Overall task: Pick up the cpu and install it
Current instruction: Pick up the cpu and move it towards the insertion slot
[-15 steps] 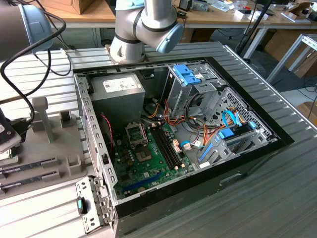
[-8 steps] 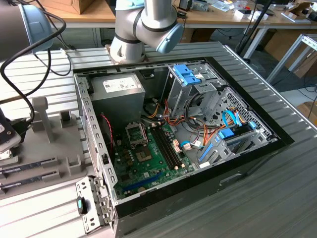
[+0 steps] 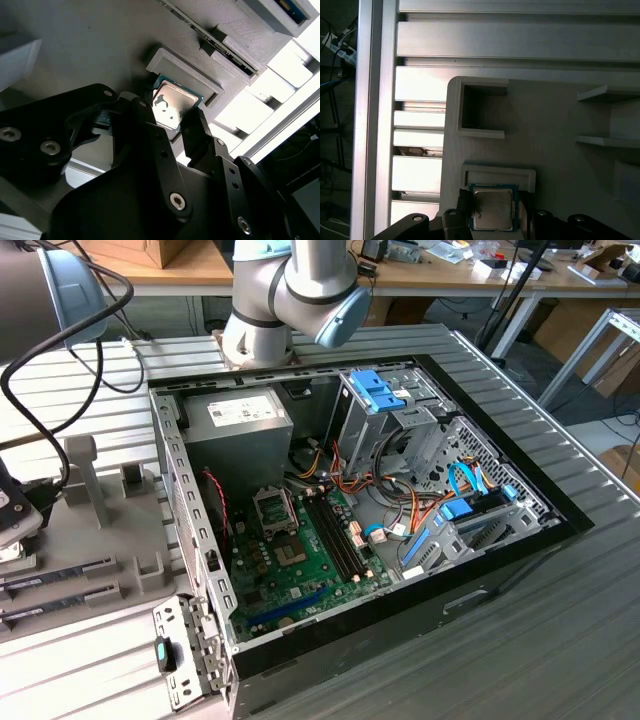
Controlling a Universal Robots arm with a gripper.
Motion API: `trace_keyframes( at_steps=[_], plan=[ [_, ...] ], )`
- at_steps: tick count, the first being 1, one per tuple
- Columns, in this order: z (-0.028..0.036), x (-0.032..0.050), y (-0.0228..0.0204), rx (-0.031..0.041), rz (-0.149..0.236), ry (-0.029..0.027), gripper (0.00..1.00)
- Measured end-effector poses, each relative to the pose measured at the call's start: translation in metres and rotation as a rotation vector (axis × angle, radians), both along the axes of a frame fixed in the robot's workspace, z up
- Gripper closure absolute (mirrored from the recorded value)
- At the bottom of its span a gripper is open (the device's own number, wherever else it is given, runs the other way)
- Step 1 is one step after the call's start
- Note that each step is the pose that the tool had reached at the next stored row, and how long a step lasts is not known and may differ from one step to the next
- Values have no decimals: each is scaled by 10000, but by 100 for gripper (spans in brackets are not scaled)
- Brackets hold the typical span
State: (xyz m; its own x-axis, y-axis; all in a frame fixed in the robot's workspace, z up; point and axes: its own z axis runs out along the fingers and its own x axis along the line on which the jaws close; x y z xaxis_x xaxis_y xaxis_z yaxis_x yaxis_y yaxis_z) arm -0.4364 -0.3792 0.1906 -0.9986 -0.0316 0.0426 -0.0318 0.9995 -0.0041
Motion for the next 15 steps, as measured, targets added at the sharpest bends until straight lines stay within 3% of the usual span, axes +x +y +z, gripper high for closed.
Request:
trace_keyframes(
  at_steps=[6,15],
  plan=[
    [17,-1,0,-2,0,4,53],
    [159,0,0,1,0,0,53]
  ],
)
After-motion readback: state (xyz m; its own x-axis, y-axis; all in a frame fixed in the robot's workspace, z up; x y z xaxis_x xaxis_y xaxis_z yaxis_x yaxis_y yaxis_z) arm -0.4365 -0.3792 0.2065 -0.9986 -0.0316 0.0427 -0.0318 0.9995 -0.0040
